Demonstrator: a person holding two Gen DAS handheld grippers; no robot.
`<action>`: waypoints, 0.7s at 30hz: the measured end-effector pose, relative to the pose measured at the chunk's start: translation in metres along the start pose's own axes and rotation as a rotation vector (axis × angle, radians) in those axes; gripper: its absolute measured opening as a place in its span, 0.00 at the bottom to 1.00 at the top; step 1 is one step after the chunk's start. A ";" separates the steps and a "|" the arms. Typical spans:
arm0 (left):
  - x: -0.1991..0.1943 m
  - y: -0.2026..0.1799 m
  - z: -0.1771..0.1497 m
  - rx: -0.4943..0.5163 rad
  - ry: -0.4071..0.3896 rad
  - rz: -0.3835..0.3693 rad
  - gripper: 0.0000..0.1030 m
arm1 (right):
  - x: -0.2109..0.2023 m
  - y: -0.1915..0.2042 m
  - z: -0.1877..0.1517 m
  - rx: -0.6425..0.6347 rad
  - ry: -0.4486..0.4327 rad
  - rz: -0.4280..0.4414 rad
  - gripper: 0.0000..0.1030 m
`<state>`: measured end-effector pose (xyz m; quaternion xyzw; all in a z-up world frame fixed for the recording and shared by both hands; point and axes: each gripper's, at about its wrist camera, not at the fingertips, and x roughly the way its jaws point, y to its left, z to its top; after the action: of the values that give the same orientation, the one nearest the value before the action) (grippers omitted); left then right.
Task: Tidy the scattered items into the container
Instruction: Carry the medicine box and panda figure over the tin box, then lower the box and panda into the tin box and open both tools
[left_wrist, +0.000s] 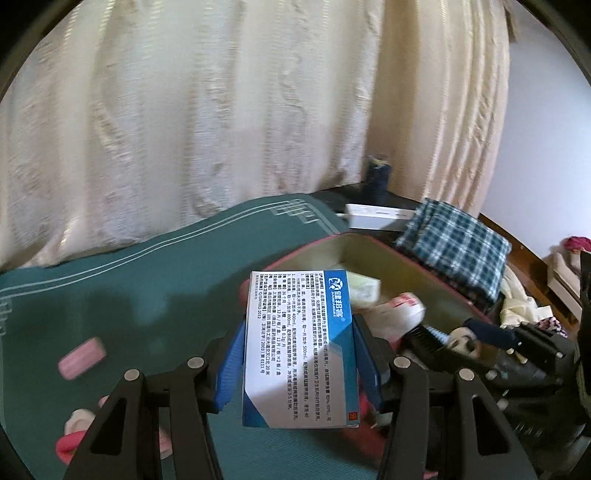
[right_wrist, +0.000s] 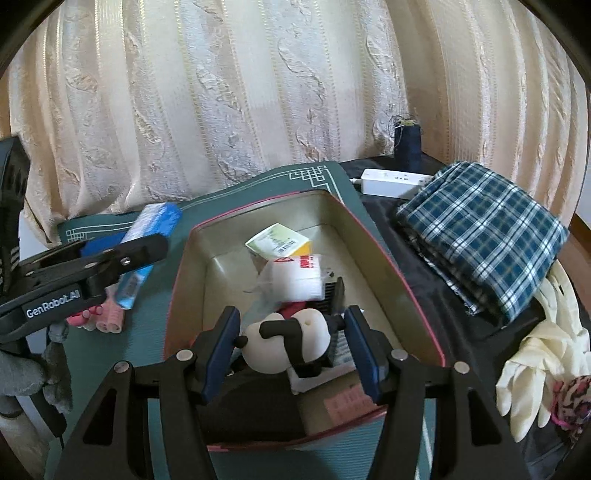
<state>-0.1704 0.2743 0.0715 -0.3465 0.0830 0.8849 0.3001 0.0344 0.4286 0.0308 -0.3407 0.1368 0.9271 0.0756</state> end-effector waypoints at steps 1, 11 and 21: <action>0.003 -0.004 0.002 0.004 0.002 -0.008 0.55 | 0.001 -0.001 0.000 0.000 0.001 -0.001 0.61; 0.015 -0.025 0.006 0.026 -0.003 -0.045 0.82 | -0.002 -0.011 0.002 0.026 -0.022 -0.010 0.75; 0.006 -0.012 0.001 0.012 -0.012 -0.002 0.82 | -0.003 -0.005 0.001 0.026 -0.017 0.001 0.75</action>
<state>-0.1677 0.2870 0.0688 -0.3395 0.0862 0.8861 0.3036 0.0372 0.4332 0.0325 -0.3317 0.1483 0.9282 0.0807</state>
